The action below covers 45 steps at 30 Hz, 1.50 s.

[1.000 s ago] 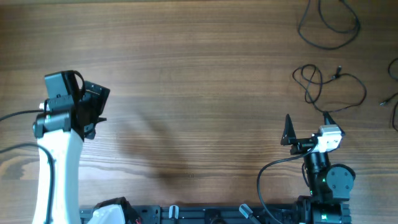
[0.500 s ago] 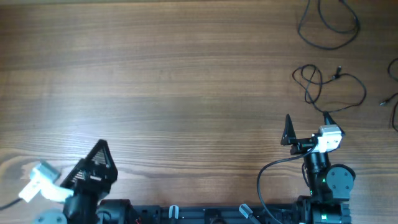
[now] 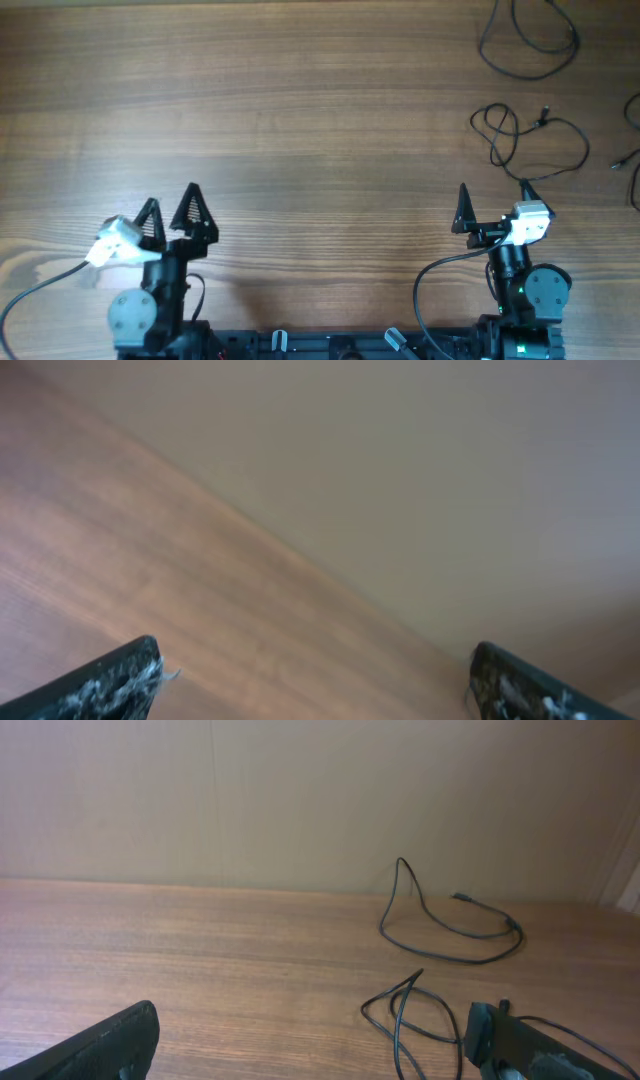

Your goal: Untangle cables

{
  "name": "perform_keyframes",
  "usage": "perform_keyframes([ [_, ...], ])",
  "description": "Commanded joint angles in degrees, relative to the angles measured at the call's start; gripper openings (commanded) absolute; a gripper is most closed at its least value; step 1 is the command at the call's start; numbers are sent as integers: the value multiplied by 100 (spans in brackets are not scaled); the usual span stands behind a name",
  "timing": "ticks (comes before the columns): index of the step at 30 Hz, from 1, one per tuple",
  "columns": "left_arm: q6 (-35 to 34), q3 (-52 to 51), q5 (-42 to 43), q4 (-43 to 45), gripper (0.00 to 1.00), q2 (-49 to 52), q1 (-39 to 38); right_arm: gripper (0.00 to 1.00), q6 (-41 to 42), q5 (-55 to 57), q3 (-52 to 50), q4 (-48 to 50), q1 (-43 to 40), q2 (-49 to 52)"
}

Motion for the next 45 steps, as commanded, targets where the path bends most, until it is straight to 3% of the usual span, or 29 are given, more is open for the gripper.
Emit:
perform_keyframes([
  [1,463,-841,13,789,100,-55,-42,100,-9,76,-7,20,20,-57],
  [4,1263,-1276,229,1419,100,-55,-42,100,-11,76,-7,20,20,-57],
  [7,2387,-1530,629,1331,100,-55,-42,100,-9,76,-7,20,20,-57],
  [11,2822,-1530,664,1163,100,-55,-42,100,-9,76,-7,20,20,-57],
  [45,2835,-1530,654,1176,100,-48,-42,100,-9,76,-7,20,20,-57],
])
